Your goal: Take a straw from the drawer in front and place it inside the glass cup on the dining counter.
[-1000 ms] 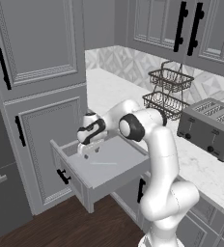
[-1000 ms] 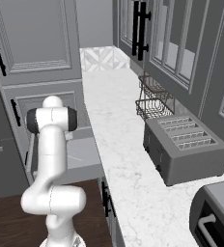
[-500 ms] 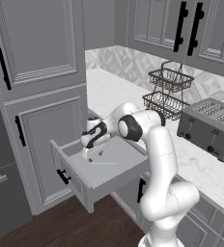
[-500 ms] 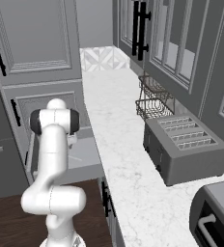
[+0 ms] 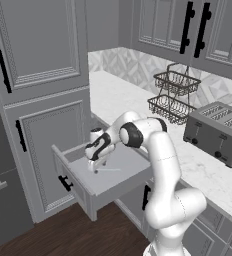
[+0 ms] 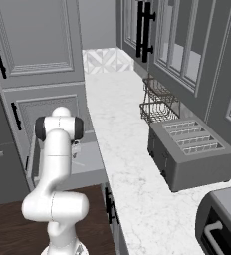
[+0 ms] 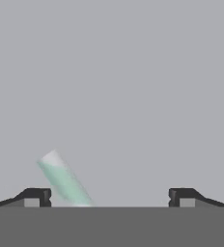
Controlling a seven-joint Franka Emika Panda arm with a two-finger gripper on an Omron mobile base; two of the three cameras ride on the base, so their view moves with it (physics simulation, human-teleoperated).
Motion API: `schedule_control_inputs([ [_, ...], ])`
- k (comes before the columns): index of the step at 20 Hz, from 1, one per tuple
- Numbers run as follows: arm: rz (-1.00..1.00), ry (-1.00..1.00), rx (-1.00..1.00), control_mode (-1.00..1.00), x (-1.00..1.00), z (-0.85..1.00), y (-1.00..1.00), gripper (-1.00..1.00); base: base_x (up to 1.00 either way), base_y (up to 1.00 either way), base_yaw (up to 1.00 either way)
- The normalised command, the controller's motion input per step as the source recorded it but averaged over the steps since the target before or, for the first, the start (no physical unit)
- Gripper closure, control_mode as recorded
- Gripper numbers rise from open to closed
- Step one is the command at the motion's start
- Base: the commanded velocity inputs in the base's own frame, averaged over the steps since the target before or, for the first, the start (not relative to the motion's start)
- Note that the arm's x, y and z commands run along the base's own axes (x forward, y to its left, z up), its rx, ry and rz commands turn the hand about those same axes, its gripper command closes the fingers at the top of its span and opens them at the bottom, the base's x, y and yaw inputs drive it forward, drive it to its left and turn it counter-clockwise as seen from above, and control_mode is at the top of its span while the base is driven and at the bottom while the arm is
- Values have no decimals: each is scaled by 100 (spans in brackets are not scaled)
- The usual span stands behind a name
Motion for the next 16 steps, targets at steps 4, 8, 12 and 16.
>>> schedule_control_inputs([
  [4, 14, 0, 0, -100, 28, -39, -4, -100, 0, 0, 0],
  [8, 14, 0, 0, -100, 27, -52, -1, -100, 0, 0, 0],
  [12, 12, 0, 0, -100, 1, -63, 0, -100, 0, 0, 0],
  [16, 11, 0, 0, -100, 0, -50, 0, 100, 0, 0, 0],
])
